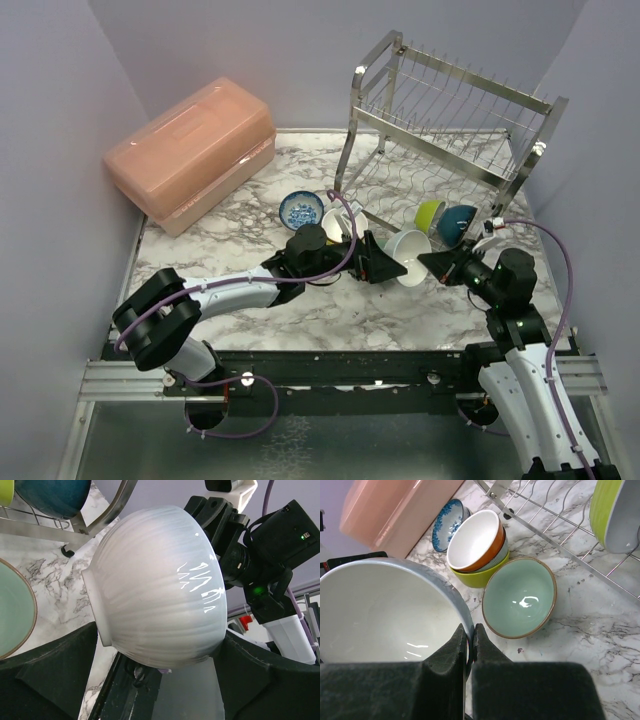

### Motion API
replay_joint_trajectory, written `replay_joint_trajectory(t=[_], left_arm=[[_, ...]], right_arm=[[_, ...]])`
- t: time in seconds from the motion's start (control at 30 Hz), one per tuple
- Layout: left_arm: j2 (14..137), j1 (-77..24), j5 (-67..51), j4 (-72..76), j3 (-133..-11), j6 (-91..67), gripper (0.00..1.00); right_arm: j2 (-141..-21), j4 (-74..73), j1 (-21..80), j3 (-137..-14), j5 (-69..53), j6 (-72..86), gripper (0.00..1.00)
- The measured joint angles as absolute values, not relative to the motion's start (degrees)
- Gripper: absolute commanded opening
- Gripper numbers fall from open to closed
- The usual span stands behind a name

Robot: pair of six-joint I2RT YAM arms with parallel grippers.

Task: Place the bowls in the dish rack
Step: Pick up the bowl from the center of the board.

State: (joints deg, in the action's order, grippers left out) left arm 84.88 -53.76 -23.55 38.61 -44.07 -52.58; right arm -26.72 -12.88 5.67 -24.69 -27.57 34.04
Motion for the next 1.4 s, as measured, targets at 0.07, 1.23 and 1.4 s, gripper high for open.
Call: replay_joint_trajectory(t=[0.07, 1.23, 1.4], left_arm=[[84.88, -53.76, -23.51, 38.63, -44.16, -52.42, 0.93], [85.30, -53.60, -21.06, 37.21, -43.94, -50.96, 0.00], [84.93, -53.19, -19.49, 37.12, -41.74, -50.96, 0.00]], right_arm=[[-26.74, -12.82, 5.67, -24.69, -27.94, 34.04, 0.00], [-28.45, -10.33, 5.67, -25.69, -27.24, 35.99, 1.00], [-28.27, -10.37, 5.67, -26.28, -27.20, 35.64, 1.00]])
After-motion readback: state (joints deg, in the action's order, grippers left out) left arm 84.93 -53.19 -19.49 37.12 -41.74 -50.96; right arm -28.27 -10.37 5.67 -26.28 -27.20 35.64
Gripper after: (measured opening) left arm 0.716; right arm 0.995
